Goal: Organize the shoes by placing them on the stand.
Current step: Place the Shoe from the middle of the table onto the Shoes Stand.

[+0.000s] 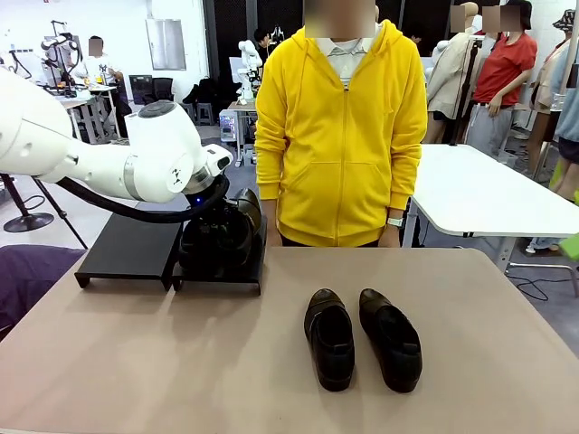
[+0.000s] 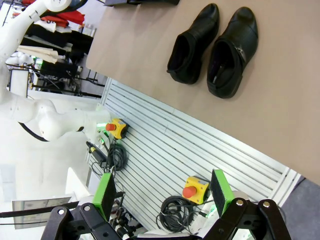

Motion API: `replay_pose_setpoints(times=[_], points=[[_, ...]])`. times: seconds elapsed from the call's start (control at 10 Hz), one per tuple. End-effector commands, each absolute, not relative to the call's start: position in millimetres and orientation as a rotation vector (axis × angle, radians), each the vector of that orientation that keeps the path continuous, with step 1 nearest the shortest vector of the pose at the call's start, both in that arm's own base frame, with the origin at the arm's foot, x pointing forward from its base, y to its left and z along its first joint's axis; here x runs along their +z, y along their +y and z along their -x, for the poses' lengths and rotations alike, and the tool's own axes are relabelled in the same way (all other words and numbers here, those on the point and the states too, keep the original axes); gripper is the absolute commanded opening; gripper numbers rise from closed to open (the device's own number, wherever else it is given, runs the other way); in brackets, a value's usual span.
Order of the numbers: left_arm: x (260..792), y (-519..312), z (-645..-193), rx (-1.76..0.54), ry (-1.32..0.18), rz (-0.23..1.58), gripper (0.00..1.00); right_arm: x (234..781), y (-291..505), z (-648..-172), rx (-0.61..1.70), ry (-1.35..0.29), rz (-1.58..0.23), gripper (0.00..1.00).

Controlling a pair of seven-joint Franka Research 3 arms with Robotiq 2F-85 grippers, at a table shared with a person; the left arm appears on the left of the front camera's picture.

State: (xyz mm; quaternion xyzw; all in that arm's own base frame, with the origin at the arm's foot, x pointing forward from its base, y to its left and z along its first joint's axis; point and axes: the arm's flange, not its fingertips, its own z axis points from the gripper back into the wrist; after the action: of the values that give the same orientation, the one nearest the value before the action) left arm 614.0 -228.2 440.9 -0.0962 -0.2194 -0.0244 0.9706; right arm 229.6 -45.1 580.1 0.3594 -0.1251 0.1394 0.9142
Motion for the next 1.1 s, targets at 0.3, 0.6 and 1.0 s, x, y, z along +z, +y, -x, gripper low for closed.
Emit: replay_pose_setpoints(times=[0.3, 0.6, 1.0], points=[[442.1, -230.3, -627.6, -0.017, -0.442, 0.182, 1.0, 584.4, -44.4, -229.0, 0.277, -0.254, -0.754, 1.0], [444.6, -230.9, -626.2, -0.02, -0.451, 0.18, 1.0, 584.4, -44.4, -229.0, 0.277, -0.254, -0.754, 1.0], [467.2, -229.8, -610.9, -0.041, -0.464, 0.165, 1.0, 584.4, -44.4, -229.0, 0.277, -0.254, -0.754, 1.0]])
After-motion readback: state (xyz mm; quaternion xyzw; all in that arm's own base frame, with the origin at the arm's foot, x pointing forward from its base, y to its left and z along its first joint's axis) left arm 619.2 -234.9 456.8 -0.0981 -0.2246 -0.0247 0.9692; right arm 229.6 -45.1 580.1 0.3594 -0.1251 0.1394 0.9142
